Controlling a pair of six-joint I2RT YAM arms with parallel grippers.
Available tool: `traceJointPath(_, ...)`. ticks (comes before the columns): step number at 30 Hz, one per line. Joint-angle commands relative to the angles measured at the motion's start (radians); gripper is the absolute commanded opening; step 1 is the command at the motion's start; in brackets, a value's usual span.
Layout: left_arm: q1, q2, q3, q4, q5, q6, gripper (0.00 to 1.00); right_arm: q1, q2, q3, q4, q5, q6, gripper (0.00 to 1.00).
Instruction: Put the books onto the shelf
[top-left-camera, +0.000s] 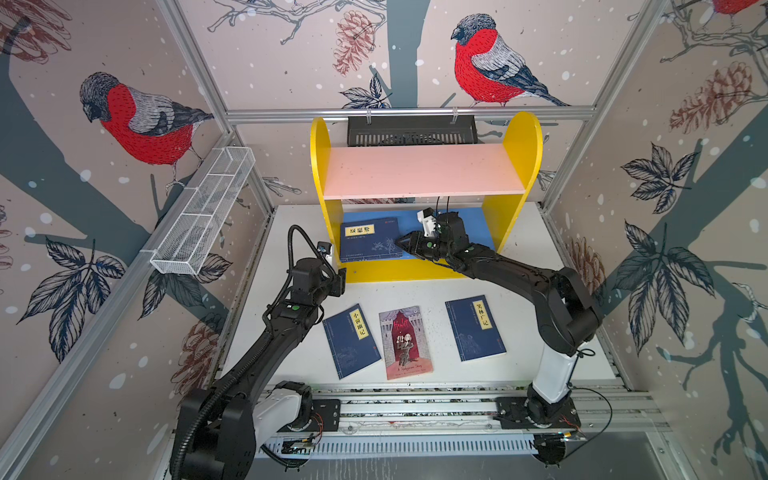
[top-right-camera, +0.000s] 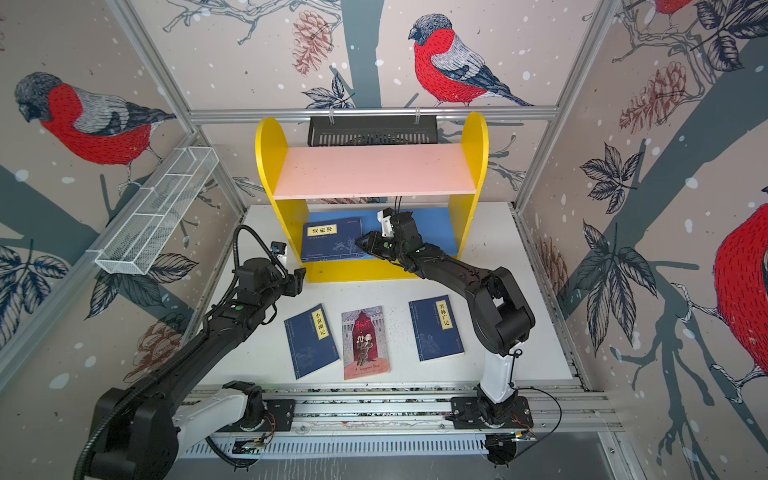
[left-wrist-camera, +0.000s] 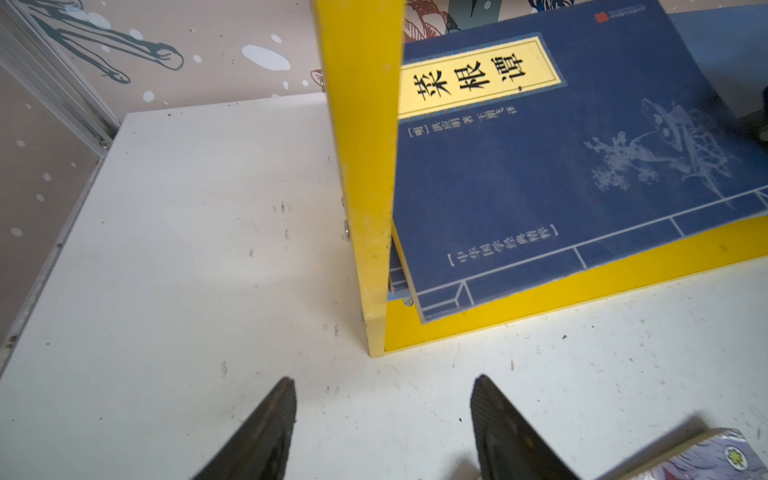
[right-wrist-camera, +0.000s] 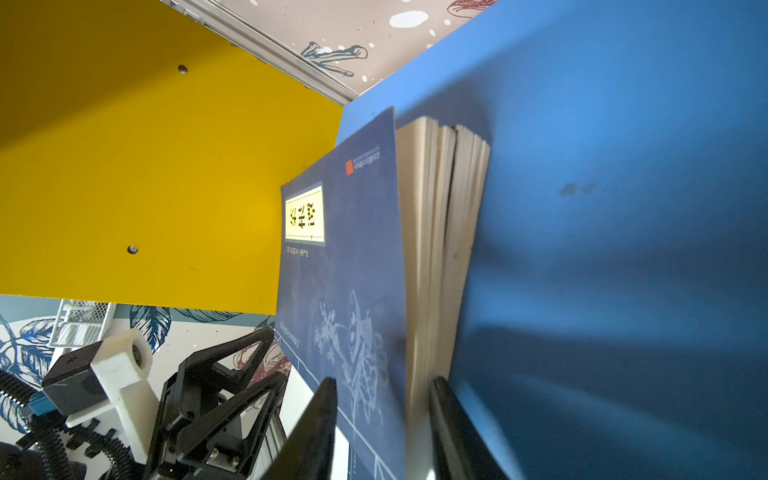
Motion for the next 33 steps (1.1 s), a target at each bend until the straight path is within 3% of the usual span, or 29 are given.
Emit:
traceJointPath(1,0.001,0.001,-0.007,0.097,-0.037,0.011,0.67,0.001,-0.006,0.003,0.045,-0.017,0.008,0.39)
traceJointPath(14,0.003,0.004,-0.013,0.126,-0.047,0.003,0.64,-0.004,0.002,0.009,0.058,-0.026,0.016,0.40)
traceJointPath(24,0.007,-0.009,-0.006,0.002,-0.025,0.135,0.66,-0.010,-0.010,0.008,0.054,-0.030,0.010,0.39)
traceJointPath(33,0.007,-0.001,-0.027,0.083,-0.002,0.116,0.68,-0.007,0.007,0.010,0.084,-0.041,0.025,0.38)
